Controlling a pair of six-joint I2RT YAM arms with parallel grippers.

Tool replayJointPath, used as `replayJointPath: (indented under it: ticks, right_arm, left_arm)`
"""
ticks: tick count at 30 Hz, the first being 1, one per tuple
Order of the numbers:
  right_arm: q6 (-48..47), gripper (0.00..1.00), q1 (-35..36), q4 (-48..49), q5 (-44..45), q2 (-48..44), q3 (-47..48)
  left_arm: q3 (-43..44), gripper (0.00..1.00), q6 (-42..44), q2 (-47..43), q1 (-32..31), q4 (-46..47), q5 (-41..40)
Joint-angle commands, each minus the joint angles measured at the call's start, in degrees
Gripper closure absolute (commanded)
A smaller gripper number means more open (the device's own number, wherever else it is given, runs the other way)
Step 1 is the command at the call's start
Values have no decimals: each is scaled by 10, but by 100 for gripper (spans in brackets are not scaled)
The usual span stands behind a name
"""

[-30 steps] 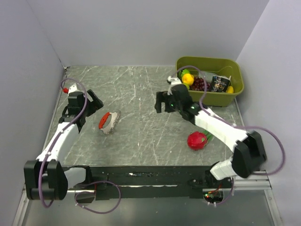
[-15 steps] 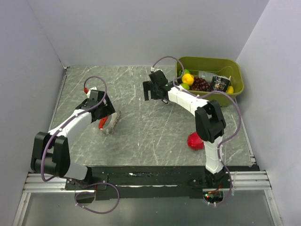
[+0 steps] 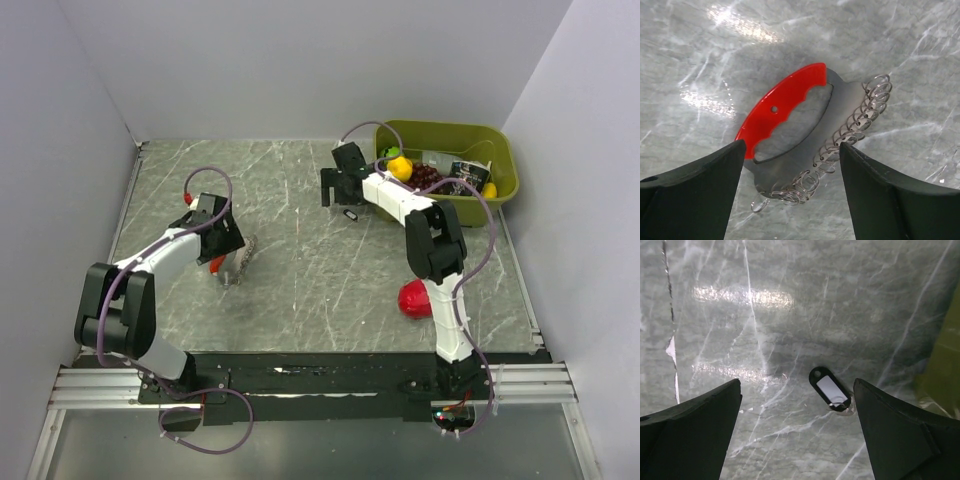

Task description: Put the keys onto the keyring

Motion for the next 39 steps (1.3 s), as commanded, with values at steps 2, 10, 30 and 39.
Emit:
replayJointPath:
  ticks: [2,10,30,39]
  right_arm:
    - [13,1,5,-27,2,21,30]
    - [30,28,-2,-26,-7,26,-10]
    - [56,49,19,41,-199,-94,-225]
    - [59,43,21,72,-177,-224,-271]
  left_arm:
    - [-3,19,1,13,-16,27,27]
    - [-18,18,4,16,-26,39,40]
    - [-34,17,12,-15,-26,52,53]
    - [-33,17,14,-32,-28,59,53]
